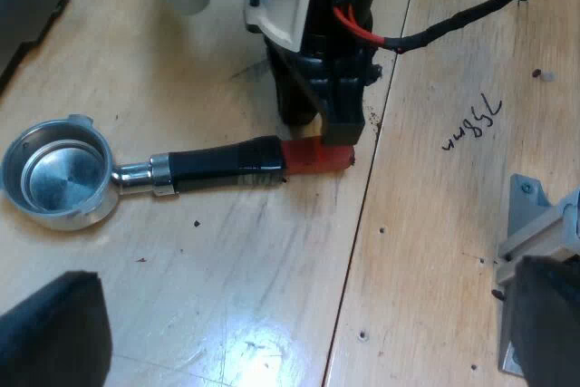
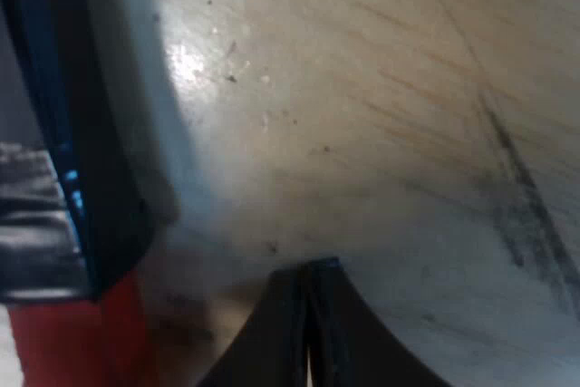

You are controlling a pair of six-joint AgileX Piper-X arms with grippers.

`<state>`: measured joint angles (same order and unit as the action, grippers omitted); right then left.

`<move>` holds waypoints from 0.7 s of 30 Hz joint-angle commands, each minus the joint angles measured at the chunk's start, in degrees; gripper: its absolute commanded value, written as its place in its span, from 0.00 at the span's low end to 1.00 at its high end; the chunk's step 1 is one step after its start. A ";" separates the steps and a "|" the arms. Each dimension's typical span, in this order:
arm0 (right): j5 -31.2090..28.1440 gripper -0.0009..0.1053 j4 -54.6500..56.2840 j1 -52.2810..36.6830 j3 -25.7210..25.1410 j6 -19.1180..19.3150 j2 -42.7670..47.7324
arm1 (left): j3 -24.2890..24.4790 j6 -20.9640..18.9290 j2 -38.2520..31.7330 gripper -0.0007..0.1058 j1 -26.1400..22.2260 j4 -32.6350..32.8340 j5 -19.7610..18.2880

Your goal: Put the handle in the coffee machine

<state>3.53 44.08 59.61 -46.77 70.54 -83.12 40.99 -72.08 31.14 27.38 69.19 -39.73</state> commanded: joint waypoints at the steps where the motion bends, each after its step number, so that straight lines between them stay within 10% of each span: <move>1: 0.40 0.01 -1.89 0.17 0.04 -1.47 -1.08 | 0.16 0.42 0.04 0.85 0.30 0.22 0.06; 21: 4.48 0.01 -12.48 6.02 0.04 -9.08 -1.11 | 0.16 1.66 0.04 0.85 -5.64 1.13 2.62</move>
<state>7.36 33.25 64.04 -46.75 61.15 -84.00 40.99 -70.74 31.14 22.59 69.51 -37.67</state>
